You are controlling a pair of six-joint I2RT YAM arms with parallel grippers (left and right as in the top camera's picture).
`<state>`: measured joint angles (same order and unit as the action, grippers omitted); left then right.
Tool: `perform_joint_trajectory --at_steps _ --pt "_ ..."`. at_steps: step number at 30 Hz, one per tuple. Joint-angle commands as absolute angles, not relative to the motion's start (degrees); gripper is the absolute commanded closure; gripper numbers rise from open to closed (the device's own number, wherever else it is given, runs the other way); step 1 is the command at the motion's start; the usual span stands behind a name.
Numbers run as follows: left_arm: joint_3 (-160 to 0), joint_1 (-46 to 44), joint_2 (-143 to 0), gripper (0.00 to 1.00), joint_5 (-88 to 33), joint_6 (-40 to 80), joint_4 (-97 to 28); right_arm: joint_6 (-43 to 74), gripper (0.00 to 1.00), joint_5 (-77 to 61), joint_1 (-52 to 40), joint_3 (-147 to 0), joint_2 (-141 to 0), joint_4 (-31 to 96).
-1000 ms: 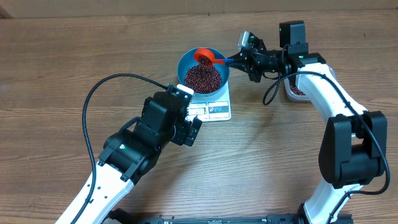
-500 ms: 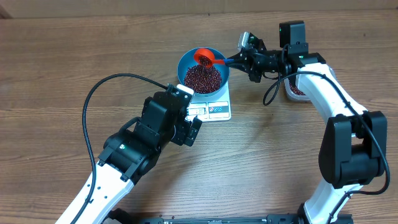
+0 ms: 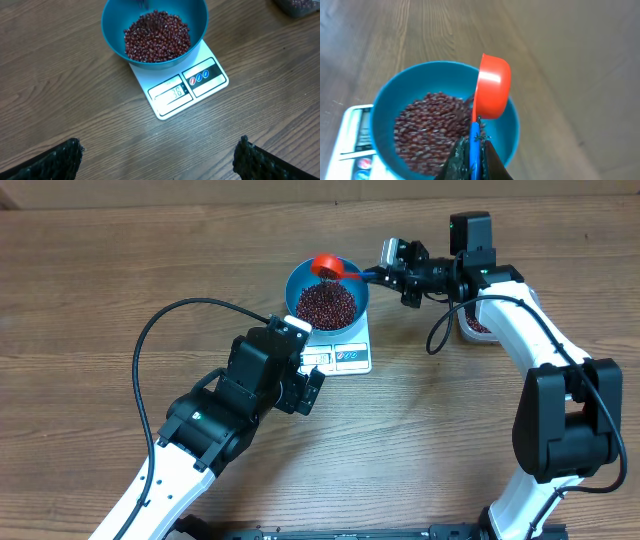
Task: Scoop item into bowl and weigh 150g on scale
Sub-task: 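Tilt the scoop to pour beans into the blue bowl, then move the empty scoop right back to the bean tub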
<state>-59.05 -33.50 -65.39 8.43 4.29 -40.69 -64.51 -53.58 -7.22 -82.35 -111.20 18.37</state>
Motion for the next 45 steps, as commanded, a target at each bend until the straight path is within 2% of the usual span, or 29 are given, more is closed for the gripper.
perform_joint_trajectory --at_steps 1,14,22,26,32,45 --pt "-59.0 -33.3 -65.6 0.0 9.0 4.5 -40.6 -67.9 0.96 -54.0 -7.4 -82.5 -111.4 16.2" --pt "-59.0 -33.3 -65.6 0.0 9.0 4.5 -40.6 -67.3 0.96 -54.0 -7.4 -82.5 -111.4 15.7" --pt "-59.0 -33.3 -65.6 0.01 9.0 4.5 -40.6 -45.1 0.96 -53.4 -5.7 -82.6 -106.8 17.4" --pt "-59.0 -33.3 -65.6 0.01 9.0 4.5 -40.6 -41.2 0.96 -52.7 -5.7 -82.6 -102.3 20.5" --pt "-59.0 -33.3 -65.6 0.01 9.0 4.5 -40.6 -28.8 0.96 -41.3 -5.7 -82.6 -95.6 25.6" --pt "-59.0 -33.3 -65.6 0.01 9.0 4.5 -40.6 -19.2 0.96 -9.0 -3.0 -82.6 -86.6 41.5"
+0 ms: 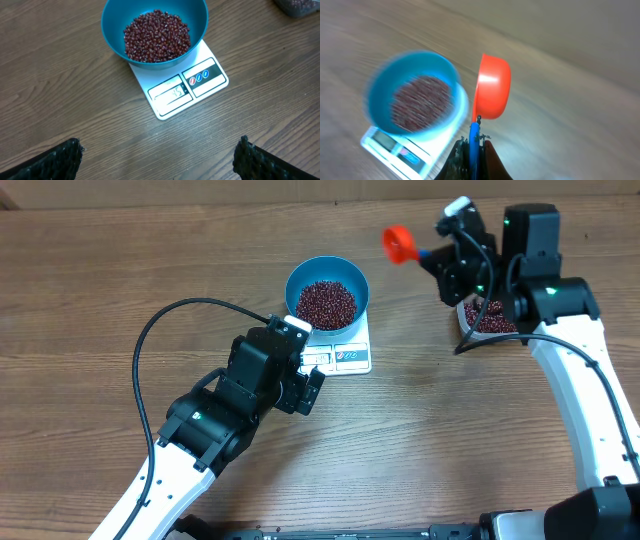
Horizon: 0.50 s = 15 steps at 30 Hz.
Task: Scoop item into bowl and weigh 150g on scale
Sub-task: 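Move the empty scoop right back to the bean tub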
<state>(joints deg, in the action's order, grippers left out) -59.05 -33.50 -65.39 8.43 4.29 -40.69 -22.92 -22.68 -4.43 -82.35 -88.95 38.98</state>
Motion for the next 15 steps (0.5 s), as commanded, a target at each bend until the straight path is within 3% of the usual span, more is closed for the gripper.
perform_joint_trajectory --at_steps 1,6,15 --pt "-59.0 -33.3 -65.6 0.01 9.0 4.5 -40.6 -19.2 0.96 -6.4 -2.6 -82.6 -86.3 43.3" --pt "-59.0 -33.3 -65.6 0.01 9.0 4.5 -40.6 -19.2 0.96 1.7 0.3 -82.6 -86.1 50.0" --pt "-59.0 -33.3 -65.6 0.01 9.0 4.5 -40.6 -19.2 0.96 3.2 5.5 -82.6 -86.1 54.8"
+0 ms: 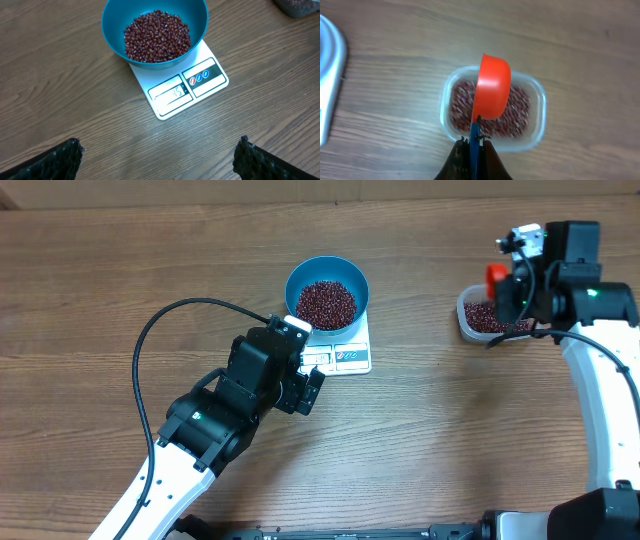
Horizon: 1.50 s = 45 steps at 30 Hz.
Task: Scoop item into bowl and weigh 150g on scale
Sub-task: 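Move the empty scoop right back to the bean tub, then lower the red scoop into the beans and scoop with the right gripper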
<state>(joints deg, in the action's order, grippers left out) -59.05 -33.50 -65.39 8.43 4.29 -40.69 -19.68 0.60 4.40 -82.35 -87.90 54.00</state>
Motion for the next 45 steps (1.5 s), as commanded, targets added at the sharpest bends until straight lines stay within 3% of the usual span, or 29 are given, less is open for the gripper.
perform_joint_trajectory --at_steps 1,34,45 --pt "-59.0 -33.3 -65.6 0.0 9.0 4.5 -40.6 -19.2 0.96 4.3 5.8 -82.6 -86.1 55.4" --pt "-59.0 -33.3 -65.6 0.0 9.0 4.5 -40.6 -19.7 0.96 11.1 6.6 -79.7 -100.2 51.5" --pt "-59.0 -33.3 -65.6 0.01 9.0 4.5 -40.6 -20.0 0.96 3.0 6.5 -79.4 -101.3 52.8"
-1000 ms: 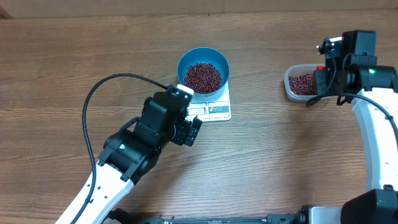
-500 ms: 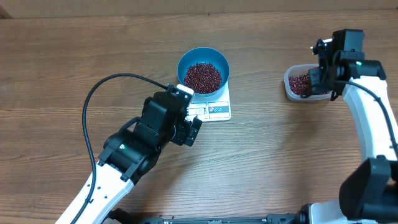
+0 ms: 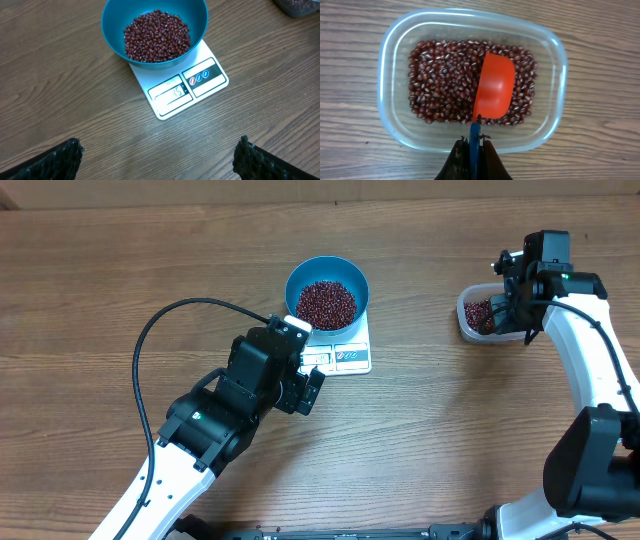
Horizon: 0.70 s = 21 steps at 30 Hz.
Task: Scoop item into bowl and weigh 150g on scale
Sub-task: 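Lower the red scoop into the beans and scoop with the right gripper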
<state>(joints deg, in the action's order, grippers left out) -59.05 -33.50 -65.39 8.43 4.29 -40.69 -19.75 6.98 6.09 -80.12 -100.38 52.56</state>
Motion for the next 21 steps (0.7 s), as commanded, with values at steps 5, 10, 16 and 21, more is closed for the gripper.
perform_joint_trajectory --at_steps 5,10,16,21 --pt "-59.0 -33.3 -65.6 0.0 9.0 4.5 -40.6 -21.7 0.96 -1.0 6.6 -79.5 -101.3 53.0" --pt "-59.0 -33.3 -65.6 0.0 9.0 4.5 -40.6 -21.6 0.96 -1.0 6.6 -79.5 -101.3 52.5" --pt "-59.0 -33.3 -65.6 0.01 9.0 4.5 -40.6 -21.4 0.96 -4.4 8.0 -80.2 -101.2 52.2" --pt "-59.0 -33.3 -65.6 0.01 9.0 4.5 -40.6 -21.0 0.96 -10.2 11.3 -80.8 -100.7 52.6"
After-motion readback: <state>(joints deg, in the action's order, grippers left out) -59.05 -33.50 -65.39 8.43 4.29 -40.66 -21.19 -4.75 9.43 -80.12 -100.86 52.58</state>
